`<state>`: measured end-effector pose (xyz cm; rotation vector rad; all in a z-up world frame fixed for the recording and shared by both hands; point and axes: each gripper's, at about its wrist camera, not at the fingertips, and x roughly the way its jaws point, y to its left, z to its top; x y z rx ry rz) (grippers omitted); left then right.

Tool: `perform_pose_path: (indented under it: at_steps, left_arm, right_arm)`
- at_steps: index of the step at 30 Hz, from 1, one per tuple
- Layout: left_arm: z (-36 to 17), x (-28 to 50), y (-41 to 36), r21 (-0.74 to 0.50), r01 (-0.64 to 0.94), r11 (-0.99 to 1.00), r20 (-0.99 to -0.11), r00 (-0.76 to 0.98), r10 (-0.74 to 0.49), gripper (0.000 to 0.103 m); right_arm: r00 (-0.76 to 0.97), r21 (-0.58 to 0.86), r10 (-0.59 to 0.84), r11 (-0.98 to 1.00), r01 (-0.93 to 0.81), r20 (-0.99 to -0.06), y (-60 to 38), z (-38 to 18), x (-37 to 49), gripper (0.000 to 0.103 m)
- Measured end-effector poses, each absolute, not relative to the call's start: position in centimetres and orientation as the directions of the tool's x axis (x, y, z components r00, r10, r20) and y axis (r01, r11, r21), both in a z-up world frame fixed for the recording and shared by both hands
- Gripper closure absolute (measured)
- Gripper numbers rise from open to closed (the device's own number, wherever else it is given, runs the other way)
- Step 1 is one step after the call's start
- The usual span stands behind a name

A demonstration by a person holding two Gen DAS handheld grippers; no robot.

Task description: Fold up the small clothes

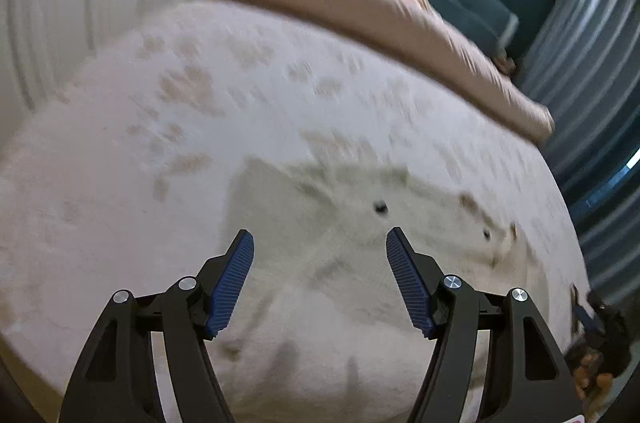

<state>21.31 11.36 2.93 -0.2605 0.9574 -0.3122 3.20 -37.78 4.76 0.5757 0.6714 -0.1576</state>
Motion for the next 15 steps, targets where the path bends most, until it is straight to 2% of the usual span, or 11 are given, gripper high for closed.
perform_pose_path:
  at_steps: [5, 7, 8, 9, 12, 15]
  left_arm:
    - [-2.5, 25.3, 7.6, -0.410, 0.190, 0.892, -0.831, 0.325, -0.451, 0.039]
    - [-3.5, 25.7, 6.8, -0.406, 0.210, 0.889, -0.846, 0.282, -0.453, 0.068]
    - [-3.7, 25.7, 6.5, -0.388, 0.226, 0.894, -0.854, 0.278, -0.441, 0.090]
    - [-3.6, 25.6, 6.3, -0.370, 0.246, 0.896, -0.854, 0.289, -0.432, 0.103]
    - [-1.7, 25.6, 7.3, -0.393, 0.258, 0.883, -0.810, 0.357, -0.465, 0.103]
    - [2.1, 26.1, 9.1, -0.423, 0.254, 0.870, -0.735, 0.465, -0.493, 0.103]
  right_arm:
    - [0.739, 0.395, 0.025, 0.857, 0.331, -0.674, -37.6, 3.2, 5.2, 0.017]
    - [0.726, 0.378, 0.021, 0.864, 0.333, -0.687, -37.5, 3.0, 6.0, 0.017]
    - [0.719, 0.365, 0.017, 0.870, 0.331, -0.695, -37.6, 2.9, 6.9, 0.018]
    - [0.710, 0.347, 0.012, 0.878, 0.329, -0.704, -37.7, 2.8, 7.9, 0.019]
    - [0.683, 0.294, 0.003, 0.904, 0.311, -0.730, -37.5, 2.2, 11.3, 0.021]
    - [0.621, 0.229, -0.011, 0.924, 0.305, -0.784, -37.1, 0.6, 14.8, 0.032]
